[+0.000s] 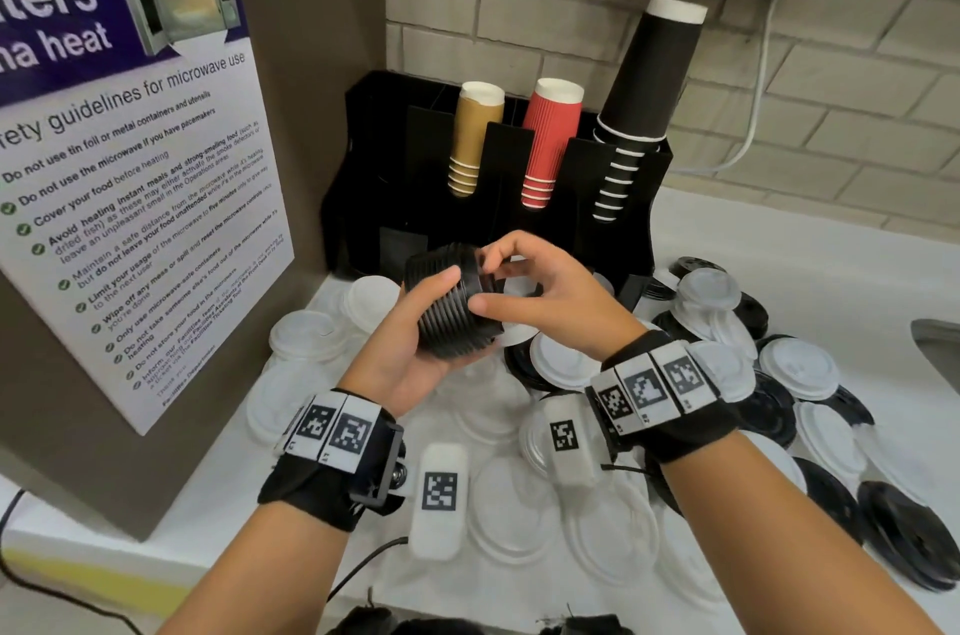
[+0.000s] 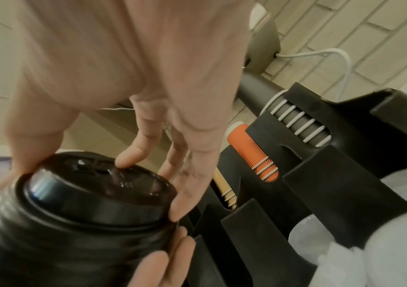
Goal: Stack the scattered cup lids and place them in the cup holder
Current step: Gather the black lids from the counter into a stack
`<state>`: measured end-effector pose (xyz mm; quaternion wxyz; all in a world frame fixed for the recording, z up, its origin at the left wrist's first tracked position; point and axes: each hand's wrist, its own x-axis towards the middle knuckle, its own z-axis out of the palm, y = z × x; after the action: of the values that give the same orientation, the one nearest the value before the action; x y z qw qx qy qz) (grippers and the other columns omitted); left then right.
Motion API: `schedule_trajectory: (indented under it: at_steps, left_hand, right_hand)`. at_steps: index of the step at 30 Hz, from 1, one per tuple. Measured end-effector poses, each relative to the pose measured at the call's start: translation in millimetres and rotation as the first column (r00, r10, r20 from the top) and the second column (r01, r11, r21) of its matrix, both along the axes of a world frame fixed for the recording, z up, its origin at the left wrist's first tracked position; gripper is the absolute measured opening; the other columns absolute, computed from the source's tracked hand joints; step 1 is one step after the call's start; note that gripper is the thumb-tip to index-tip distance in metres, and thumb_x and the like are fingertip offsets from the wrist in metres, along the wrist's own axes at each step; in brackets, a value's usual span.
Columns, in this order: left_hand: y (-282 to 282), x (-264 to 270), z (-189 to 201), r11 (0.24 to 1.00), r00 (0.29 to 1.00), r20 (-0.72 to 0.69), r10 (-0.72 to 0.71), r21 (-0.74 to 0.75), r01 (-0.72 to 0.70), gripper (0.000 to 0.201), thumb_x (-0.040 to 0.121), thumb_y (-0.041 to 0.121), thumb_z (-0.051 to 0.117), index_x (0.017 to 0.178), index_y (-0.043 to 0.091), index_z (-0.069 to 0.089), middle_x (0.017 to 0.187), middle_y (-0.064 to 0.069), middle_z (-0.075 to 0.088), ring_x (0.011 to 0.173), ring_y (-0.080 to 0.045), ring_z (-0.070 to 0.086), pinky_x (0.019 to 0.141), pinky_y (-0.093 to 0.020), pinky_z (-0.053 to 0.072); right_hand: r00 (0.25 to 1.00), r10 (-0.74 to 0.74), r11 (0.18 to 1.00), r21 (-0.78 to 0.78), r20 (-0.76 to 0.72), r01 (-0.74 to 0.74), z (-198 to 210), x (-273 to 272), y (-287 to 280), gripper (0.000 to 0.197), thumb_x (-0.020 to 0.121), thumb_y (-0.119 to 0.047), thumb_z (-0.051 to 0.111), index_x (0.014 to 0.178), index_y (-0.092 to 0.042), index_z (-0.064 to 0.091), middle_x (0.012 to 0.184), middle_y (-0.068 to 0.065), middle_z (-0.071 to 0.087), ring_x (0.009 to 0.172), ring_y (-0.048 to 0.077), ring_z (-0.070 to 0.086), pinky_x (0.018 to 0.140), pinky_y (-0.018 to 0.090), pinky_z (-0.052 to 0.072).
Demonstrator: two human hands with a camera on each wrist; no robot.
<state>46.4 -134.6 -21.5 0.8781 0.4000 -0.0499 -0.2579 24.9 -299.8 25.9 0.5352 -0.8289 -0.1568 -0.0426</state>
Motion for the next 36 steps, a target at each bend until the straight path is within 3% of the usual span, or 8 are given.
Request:
schedule_trajectory:
  at_steps: [7, 10, 12, 16, 21, 28, 34, 36]
  left_hand:
    - [7.5, 12.3, -4.3, 0.963, 0.992, -0.119, 0.040, -0.260, -0.070, 0.044, 0.066, 0.040, 0.079, 0.098, 0.011, 0.077, 0.109, -0.015, 0.071, 0.100, -0.030, 0.068, 0.079, -0.044, 0.057]
    - [15.8, 17.4, 1.1, 0.936, 0.982, -0.166, 0.094, -0.322, -0.144, 0.081, 0.039, 0.034, 0.096, 0.112, 0.009, 0.069, 0.119, -0.018, 0.066, 0.110, -0.035, 0.062, 0.081, -0.047, 0.055]
    - [21.8, 19.3, 5.5, 0.921, 0.976, -0.171, 0.138, -0.339, -0.190, 0.090, 0.044, 0.035, 0.094, 0.125, 0.012, 0.061, 0.128, -0.017, 0.062, 0.117, -0.035, 0.059, 0.084, -0.048, 0.054]
    - [34.0, 22.8, 10.1, 0.904, 0.957, -0.172, 0.233, -0.324, -0.278, 0.064, 0.071, 0.043, 0.070, 0.128, 0.016, 0.060, 0.131, -0.015, 0.062, 0.121, -0.034, 0.059, 0.085, -0.051, 0.054]
    - [44.0, 28.4, 11.9, 0.891, 0.953, -0.136, 0.270, -0.339, -0.301, 0.064, 0.074, 0.043, 0.067, 0.132, 0.016, 0.059, 0.128, -0.017, 0.063, 0.116, -0.040, 0.061, 0.084, -0.055, 0.054]
    - [42.6, 28.5, 14.1, 0.889, 0.972, -0.066, 0.227, -0.394, -0.234, 0.038, 0.075, 0.044, 0.068, 0.097, 0.015, 0.079, 0.119, -0.015, 0.069, 0.109, -0.035, 0.066, 0.090, -0.054, 0.052]
    - [35.6, 26.9, 7.7, 0.904, 0.981, -0.089, 0.175, -0.379, -0.196, 0.050, 0.072, 0.041, 0.074, 0.113, 0.012, 0.072, 0.125, -0.018, 0.065, 0.112, -0.037, 0.064, 0.089, -0.055, 0.053]
    - [33.8, 27.1, 4.1, 0.912, 0.984, -0.086, 0.153, -0.372, -0.174, 0.053, 0.072, 0.041, 0.074, 0.115, 0.011, 0.071, 0.125, -0.020, 0.065, 0.114, -0.039, 0.062, 0.091, -0.056, 0.052]
  right_hand:
    - [0.990, -0.081, 0.945, -0.325, -0.117, 0.039, 25.9, 20.6, -14.8, 0.018, 0.096, -0.027, 0.055, 0.104, -0.014, 0.064, 0.094, -0.015, 0.064, 0.089, 0.000, 0.060, 0.084, 0.023, 0.050]
    - [0.916, -0.237, 0.513, -0.843, -0.322, -0.163, 23.5, 34.1, -22.3, 0.055, 0.086, -0.051, 0.062, 0.121, -0.008, 0.054, 0.115, 0.004, 0.059, 0.101, 0.017, 0.056, 0.087, 0.028, 0.045]
    - [0.860, -0.313, 0.325, -0.897, -0.402, -0.301, 18.1, 38.3, -22.6, 0.081, 0.077, -0.056, 0.070, 0.135, -0.008, 0.040, 0.128, 0.005, 0.053, 0.106, 0.018, 0.052, 0.091, 0.030, 0.046]
    - [0.817, -0.345, 0.280, -0.882, -0.462, -0.380, -1.2, 38.8, -26.5, 0.102, 0.069, -0.049, 0.079, 0.145, -0.011, 0.022, 0.140, 0.006, 0.045, 0.123, 0.023, 0.049, 0.100, 0.041, 0.046]
    - [0.835, -0.295, 0.269, -0.879, -0.465, -0.394, -8.5, 38.5, -29.5, 0.078, 0.071, -0.036, 0.079, 0.130, -0.017, 0.032, 0.116, 0.008, 0.050, 0.098, 0.022, 0.056, 0.082, 0.036, 0.054]
    - [0.940, -0.088, 0.657, -0.728, -0.331, -0.195, 29.0, 53.4, -15.7, 0.068, 0.074, -0.051, 0.074, 0.132, -0.030, 0.044, 0.120, -0.006, 0.048, 0.105, 0.013, 0.052, 0.086, 0.025, 0.044]
    - [0.886, -0.294, 0.220, -0.927, -0.359, -0.302, 8.1, 60.1, -22.9, 0.050, 0.079, -0.058, 0.066, 0.068, -0.011, 0.050, 0.072, 0.000, 0.052, 0.067, 0.015, 0.050, 0.075, 0.031, 0.048]
    - [0.864, -0.326, 0.215, -0.920, -0.383, -0.327, -6.6, 58.7, -27.5, 0.051, 0.076, -0.057, 0.070, 0.080, -0.010, 0.050, 0.078, -0.001, 0.052, 0.072, 0.014, 0.051, 0.071, 0.027, 0.047]
